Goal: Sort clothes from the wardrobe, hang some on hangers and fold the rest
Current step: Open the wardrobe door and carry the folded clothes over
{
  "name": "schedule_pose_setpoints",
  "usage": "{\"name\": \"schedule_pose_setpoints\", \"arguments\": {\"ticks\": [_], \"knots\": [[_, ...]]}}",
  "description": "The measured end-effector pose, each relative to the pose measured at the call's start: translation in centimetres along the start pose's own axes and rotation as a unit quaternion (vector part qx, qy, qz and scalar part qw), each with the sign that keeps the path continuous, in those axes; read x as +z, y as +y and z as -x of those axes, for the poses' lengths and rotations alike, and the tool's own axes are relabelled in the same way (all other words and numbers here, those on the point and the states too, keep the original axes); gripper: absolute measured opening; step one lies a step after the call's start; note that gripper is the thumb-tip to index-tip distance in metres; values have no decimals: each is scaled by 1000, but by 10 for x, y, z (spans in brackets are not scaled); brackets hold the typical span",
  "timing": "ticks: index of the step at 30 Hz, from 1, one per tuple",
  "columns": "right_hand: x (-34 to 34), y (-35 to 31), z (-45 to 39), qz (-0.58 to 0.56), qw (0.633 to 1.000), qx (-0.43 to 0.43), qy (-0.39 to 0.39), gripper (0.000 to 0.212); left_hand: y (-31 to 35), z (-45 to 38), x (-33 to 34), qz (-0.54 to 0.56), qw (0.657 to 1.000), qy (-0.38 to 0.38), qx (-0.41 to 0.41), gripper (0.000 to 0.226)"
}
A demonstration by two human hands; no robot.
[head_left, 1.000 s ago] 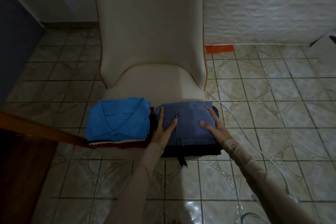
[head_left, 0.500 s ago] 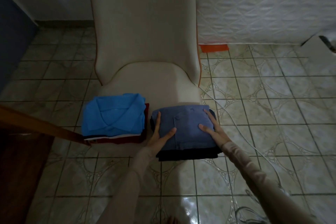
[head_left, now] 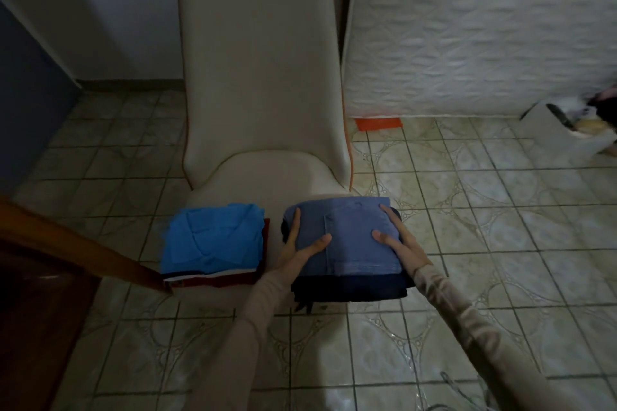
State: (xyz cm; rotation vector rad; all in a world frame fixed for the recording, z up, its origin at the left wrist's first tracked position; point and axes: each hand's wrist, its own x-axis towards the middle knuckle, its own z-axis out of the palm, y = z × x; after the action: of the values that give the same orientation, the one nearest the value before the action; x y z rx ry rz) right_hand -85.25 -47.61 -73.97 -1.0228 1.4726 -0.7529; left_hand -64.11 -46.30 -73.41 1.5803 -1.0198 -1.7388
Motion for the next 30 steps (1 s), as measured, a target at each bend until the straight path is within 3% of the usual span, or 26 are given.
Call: {"name": "schedule_pose_setpoints", "arguments": {"ticks": [2, 6, 11, 21, 30], "knots": [[-11, -28, 6, -2, 1000, -23, 11, 53, 34, 11, 3, -6, 1000, -17, 11, 135], [-30, -102, 20, -1, 997, -78, 18, 50, 102, 30, 9, -16, 997, 15, 68, 86], [-43, -215, 38, 5, 987, -162, 22, 57, 206, 72, 5, 16, 986, 57, 159, 72], [-44, -417, 105, 19, 951, -310, 10, 59, 383, 188, -27, -28, 943, 137, 302, 67], [-18, -523, 188, 31, 925, -379, 5, 58, 463, 301, -61, -62, 914, 189, 355, 72]]}}
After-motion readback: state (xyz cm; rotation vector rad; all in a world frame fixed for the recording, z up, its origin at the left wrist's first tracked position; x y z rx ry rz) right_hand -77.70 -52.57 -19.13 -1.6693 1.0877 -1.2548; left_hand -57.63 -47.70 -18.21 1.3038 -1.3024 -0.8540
